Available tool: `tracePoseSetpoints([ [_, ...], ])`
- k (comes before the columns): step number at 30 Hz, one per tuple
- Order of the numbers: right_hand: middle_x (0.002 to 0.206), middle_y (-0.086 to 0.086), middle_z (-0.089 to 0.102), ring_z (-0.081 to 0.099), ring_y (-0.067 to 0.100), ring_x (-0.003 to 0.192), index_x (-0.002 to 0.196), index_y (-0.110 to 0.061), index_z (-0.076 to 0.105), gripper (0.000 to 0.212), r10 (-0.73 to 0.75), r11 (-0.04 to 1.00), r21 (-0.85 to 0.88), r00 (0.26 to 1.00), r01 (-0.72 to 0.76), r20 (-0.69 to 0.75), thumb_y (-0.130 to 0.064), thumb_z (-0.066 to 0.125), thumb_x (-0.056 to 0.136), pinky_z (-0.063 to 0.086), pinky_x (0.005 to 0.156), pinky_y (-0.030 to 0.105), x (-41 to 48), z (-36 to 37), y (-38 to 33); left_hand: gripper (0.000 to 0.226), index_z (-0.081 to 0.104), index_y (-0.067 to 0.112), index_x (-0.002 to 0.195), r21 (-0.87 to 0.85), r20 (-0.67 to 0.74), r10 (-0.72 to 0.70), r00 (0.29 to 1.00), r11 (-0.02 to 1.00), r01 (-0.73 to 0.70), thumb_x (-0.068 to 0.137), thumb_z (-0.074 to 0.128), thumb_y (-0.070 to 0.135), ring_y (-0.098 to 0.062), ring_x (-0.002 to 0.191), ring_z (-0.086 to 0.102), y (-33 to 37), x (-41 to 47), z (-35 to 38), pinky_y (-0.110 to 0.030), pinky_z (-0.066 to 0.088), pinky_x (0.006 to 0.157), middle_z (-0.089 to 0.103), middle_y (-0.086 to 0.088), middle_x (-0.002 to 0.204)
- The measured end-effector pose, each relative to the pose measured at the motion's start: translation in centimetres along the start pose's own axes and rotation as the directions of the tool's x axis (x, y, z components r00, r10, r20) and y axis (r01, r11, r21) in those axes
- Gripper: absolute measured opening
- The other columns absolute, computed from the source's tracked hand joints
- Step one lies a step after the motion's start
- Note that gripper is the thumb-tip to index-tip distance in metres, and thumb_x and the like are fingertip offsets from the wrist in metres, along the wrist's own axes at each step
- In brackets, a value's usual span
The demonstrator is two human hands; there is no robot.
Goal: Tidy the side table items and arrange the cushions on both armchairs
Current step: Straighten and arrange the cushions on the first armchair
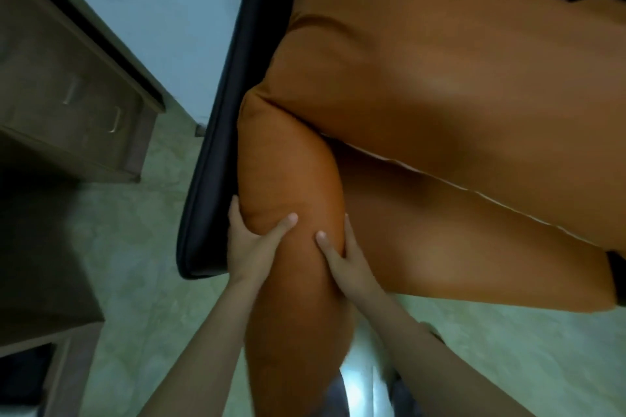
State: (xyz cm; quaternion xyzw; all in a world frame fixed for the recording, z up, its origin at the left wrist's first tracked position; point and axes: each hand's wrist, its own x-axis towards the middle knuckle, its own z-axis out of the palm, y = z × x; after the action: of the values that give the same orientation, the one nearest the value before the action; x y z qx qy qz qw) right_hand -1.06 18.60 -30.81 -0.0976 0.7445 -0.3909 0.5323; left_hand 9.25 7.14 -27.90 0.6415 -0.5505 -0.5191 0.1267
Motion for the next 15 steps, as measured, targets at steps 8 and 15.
tracePoseSetpoints([
  [8,0.153,-0.002,0.031,0.039,0.02,0.134,0.149,-0.044,0.005,0.107,-0.002,0.991,0.136,1.0,0.005,-0.024,-0.087,0.047,0.06,0.035,0.111,0.041,2.9,1.7,-2.1,0.093,0.011,0.033,0.148,0.34,-0.109,0.127,0.986,0.937,-0.083,0.073,0.043,0.078,-0.034,0.128,0.041,0.4,2.2,1.2,-0.055,0.039,0.102,0.036,-0.01,0.146],
  [15,0.15,-0.004,0.036,0.042,0.019,0.132,0.15,-0.037,0.013,0.102,-0.116,0.983,0.13,0.989,0.127,-0.09,-0.083,0.045,0.065,0.037,0.109,0.042,4.9,0.7,-5.7,0.11,0.019,0.033,0.145,0.246,-0.081,0.135,0.988,0.963,-0.111,0.056,0.063,0.079,-0.028,0.123,0.049,4.3,5.0,1.1,-0.049,0.044,0.098,0.043,-0.002,0.143],
])
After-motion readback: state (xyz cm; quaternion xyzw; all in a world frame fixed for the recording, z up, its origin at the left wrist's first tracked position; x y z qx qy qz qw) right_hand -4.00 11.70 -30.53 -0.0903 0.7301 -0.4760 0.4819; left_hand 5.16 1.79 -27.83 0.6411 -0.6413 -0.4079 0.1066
